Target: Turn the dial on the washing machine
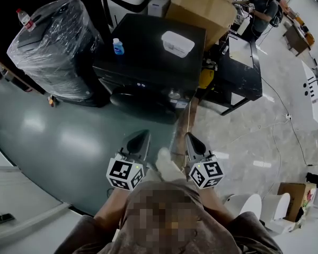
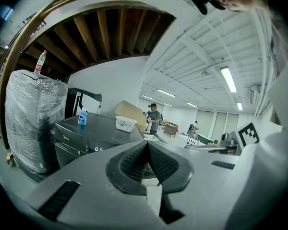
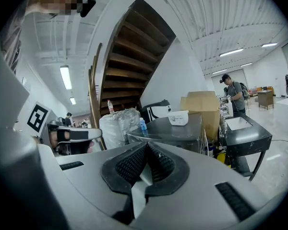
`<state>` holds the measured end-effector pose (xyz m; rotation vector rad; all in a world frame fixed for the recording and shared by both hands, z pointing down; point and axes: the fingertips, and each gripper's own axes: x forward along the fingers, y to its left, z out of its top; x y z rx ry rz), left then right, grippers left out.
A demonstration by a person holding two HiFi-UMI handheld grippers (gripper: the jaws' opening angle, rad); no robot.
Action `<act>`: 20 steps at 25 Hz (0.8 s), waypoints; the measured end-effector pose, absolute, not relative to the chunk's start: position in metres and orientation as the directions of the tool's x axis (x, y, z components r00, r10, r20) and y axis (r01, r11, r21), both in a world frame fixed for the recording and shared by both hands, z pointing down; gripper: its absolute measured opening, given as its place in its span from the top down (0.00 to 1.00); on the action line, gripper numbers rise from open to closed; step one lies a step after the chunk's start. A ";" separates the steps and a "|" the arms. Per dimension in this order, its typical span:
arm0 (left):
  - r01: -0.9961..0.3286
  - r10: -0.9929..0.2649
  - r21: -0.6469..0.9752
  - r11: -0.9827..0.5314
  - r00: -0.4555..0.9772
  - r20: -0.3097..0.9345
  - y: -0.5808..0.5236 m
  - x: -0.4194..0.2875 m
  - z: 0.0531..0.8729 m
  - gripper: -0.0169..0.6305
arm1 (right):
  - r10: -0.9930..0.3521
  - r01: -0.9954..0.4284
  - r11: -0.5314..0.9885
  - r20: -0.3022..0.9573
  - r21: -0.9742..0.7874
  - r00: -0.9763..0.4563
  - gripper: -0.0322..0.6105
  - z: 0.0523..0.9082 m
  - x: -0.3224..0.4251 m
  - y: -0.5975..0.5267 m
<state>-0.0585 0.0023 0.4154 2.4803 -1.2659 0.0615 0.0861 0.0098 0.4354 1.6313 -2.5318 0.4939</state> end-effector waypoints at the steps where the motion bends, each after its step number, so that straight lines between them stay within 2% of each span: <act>1: -0.790 -0.774 0.291 -0.539 0.601 0.198 -0.001 -0.058 0.416 0.97 | -0.872 -0.901 0.375 0.246 -0.218 -0.423 0.95 0.436 0.085 0.006; 15: -0.783 -0.766 0.291 -0.549 0.611 0.198 -0.047 -0.056 0.417 0.97 | -0.879 -0.915 0.350 0.266 -0.203 -0.395 0.94 0.448 0.086 -0.042; 18: -0.784 -0.766 0.292 -0.548 0.611 0.202 -0.054 -0.057 0.417 0.97 | -0.877 -0.913 0.350 0.269 -0.210 -0.398 0.81 0.449 0.085 -0.051; 20: -0.785 -0.765 0.292 -0.546 0.609 0.208 -0.058 -0.058 0.420 0.97 | -0.873 -0.912 0.352 0.277 -0.213 -0.402 0.77 0.454 0.083 -0.056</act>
